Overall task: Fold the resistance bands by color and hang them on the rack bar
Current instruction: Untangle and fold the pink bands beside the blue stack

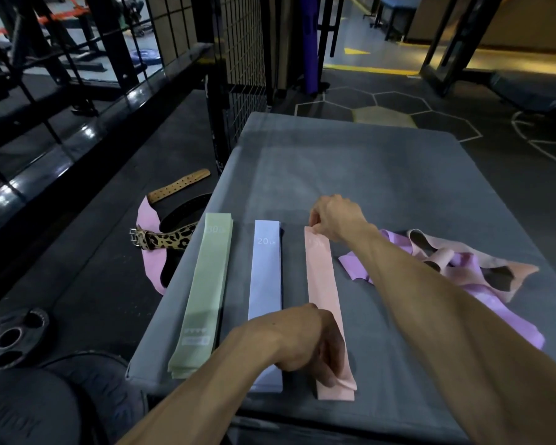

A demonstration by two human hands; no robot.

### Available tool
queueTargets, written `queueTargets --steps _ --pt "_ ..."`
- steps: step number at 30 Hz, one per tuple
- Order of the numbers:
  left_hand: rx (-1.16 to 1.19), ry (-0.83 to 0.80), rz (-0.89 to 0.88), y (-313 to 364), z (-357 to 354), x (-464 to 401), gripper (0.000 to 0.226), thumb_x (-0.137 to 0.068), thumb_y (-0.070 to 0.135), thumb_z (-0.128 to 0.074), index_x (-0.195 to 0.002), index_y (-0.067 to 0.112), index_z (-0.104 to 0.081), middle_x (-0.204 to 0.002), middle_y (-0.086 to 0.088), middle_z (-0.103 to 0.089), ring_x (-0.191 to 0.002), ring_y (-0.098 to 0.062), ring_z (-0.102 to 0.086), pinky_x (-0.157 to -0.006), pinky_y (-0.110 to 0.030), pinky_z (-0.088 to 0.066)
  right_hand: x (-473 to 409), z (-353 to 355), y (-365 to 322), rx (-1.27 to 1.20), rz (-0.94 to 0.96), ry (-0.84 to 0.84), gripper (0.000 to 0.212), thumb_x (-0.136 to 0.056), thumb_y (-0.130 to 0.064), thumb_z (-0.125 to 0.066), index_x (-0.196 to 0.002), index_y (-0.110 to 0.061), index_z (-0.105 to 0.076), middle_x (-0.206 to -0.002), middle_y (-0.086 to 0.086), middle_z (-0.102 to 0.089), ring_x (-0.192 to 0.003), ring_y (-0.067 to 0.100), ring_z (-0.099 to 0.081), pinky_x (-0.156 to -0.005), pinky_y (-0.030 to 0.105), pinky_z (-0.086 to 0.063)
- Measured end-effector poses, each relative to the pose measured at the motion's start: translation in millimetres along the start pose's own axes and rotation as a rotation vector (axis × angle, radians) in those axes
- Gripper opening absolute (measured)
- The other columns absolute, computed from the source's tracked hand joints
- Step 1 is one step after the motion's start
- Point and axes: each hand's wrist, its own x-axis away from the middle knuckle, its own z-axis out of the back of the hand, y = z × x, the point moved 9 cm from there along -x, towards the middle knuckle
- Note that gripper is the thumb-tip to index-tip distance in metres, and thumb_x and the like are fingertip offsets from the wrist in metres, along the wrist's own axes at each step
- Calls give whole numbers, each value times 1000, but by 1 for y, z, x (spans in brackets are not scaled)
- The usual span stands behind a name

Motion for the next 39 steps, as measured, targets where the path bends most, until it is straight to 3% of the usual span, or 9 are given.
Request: queueTargets --steps 2,5,13,19,23,27,32,36,39 --pt "3 -8 -5 0 -2 -1 15 -81 18 -83 -95 16 -78 -75 3 -71 -60 -8 -61 -60 -18 -48 0 -2 0 1 -9 -10 18 -86 -19 -66 -102 -24 -72 -108 4 -70 -93 29 -66 -77 32 -52" --pt "-19 -21 -10 1 -4 -2 17 -81 19 -83 -96 15 -78 -82 -2 -74 -64 -11 -60 -63 -20 -49 0 -3 -1 14 -20 -12 20 -86 -16 -65 -105 -20 -71 -108 7 -69 -94 30 -66 -80 35 -54" --pt "-35 -52 -15 2 -7 -2 16 -81 17 -83 -95 16 -78 -70 8 -67 -56 -6 -57 -58 -16 -47 -2 -1 0 13 -49 -33 25 -86 -14 -63 -110 -17 -69 -110 8 -68 -96 32 -66 -80 35 -52" --pt "-33 -23 2 0 -1 4 16 -84 29 -80 -99 25 -77 -74 16 -68 -71 -7 -63 -69 -22 -52 14 3 2 -21 -45 -7 28 -85 -12 -58 -111 -18 -66 -112 8 -66 -95 33 -63 -77 33 -49" --pt "-131 129 -47 0 19 10 16 -89 23 -70 -104 26 -75 -95 11 -75 -86 -8 -68 -83 -31 -57 44 23 15 -128 -64 51 28 -85 -19 -56 -111 -16 -65 -111 13 -69 -101 35 -64 -85 37 -54" --pt "-274 367 68 -11 40 18 12 -99 26 -52 -105 22 -61 -106 -3 -68 -95 -23 -61 -71 -31 -43 110 8 24 -256 -157 -187 16 -92 -17 -52 -95 -8 -66 -95 16 -74 -73 23 -73 -60 26 -58" --pt "-335 289 124 -7 18 16 9 -94 23 -51 -101 18 -52 -109 -11 -63 -98 -33 -60 -73 -40 -49 191 -47 17 -512 -255 -595 28 -90 -16 -55 -76 1 -72 -77 19 -75 -72 32 -75 -80 45 -62" --pt "-354 223 118 6 0 15 12 -92 18 -53 -104 20 -53 -114 -13 -61 -102 -34 -59 -70 -34 -40 220 -56 2 -712 -204 -610 39 -82 -31 -63 -81 6 -71 -85 28 -73 -76 37 -73 -74 43 -61" --pt "-327 235 113 7 0 16 11 -93 21 -51 -104 23 -54 -113 -11 -61 -102 -32 -58 -72 -33 -42 226 -53 4 -802 -207 -572 27 -92 -25 -63 -81 0 -63 -87 31 -71 -76 39 -70 -74 48 -60"
